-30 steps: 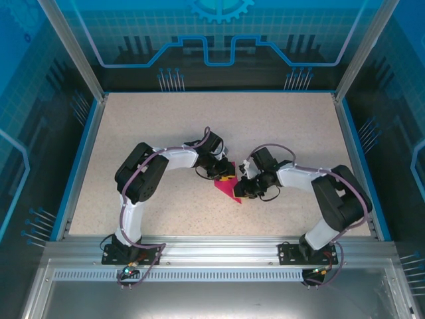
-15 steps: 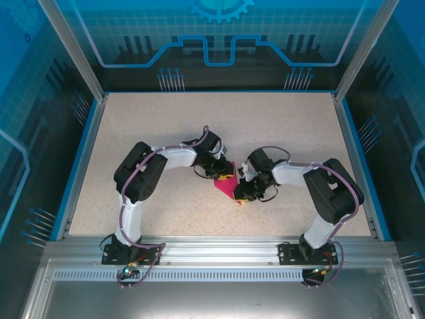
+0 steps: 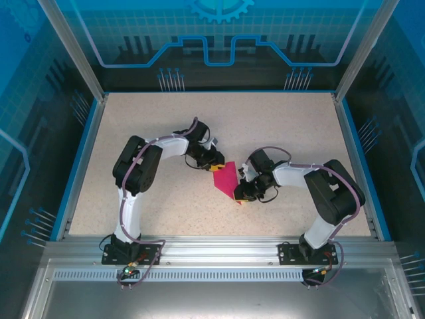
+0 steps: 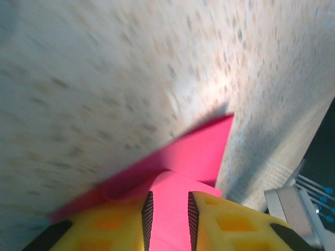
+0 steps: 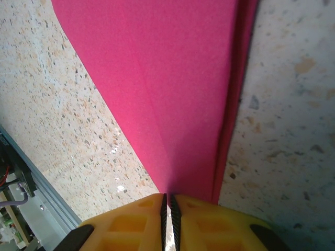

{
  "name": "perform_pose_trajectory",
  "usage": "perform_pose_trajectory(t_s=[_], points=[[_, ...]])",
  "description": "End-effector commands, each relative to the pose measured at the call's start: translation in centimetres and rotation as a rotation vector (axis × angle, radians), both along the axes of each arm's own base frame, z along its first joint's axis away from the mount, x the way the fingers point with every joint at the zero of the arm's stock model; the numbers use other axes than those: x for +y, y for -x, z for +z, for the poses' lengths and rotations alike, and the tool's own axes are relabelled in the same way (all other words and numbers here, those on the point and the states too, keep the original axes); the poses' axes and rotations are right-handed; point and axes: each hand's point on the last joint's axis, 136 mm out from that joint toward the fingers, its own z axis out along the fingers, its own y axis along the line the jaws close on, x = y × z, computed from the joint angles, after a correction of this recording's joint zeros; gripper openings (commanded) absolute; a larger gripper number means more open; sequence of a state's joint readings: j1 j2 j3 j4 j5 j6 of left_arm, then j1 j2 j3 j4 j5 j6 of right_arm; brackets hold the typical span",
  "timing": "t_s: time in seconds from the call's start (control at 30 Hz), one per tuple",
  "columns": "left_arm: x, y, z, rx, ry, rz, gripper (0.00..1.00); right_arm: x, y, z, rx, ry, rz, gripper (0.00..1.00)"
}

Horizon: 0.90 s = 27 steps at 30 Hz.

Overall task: Fold a paper plane with a square sheet of paper (fold left side to right side)
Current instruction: Fourth fold the wing at the center of the table.

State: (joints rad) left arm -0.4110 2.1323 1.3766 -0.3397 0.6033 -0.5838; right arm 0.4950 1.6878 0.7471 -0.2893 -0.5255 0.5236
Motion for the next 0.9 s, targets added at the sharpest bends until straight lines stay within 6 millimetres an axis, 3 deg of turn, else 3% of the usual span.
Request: perform_pose_trajectory(t_s=[0.0,0.13,0.23,0.37,0.47,0.67,0.87], points=[[4.0,-2.9,-1.2,-0.044,-0.092,0.07,0.3,-4.3,4.8,-3.5,0.167,0.22,-0.003,0.15],[4.7,-3.5,0.6,-0.077,-0.087,0.07,0.31,-4.1,4.6,-3.4,0.156,0.211,0.002,0.15],[4.6,-3.4,3.3,-0.127,-0.064,0.066,0.32,-4.0,4.2,-3.1,0.141,0.2,0.005,0.15],[3.7,-0.8,6.8,-0.186,-0.026,0.032,0.32,-4.1,3.5,-2.4,0.113,0.194,0.017,0.15],[2.1,1.9,8.1,-0.205,-0.008,-0.014,0.32,-4.0,3.1,-2.1,0.104,0.188,0.023,0.15],[-2.5,4.9,7.8,-0.198,0.028,-0.096,0.32,-3.6,3.0,-2.6,0.121,0.17,0.024,0.15],[-4.4,4.3,4.4,-0.144,0.001,-0.127,0.31,-3.6,2.8,-2.5,0.113,0.173,0.023,0.16]])
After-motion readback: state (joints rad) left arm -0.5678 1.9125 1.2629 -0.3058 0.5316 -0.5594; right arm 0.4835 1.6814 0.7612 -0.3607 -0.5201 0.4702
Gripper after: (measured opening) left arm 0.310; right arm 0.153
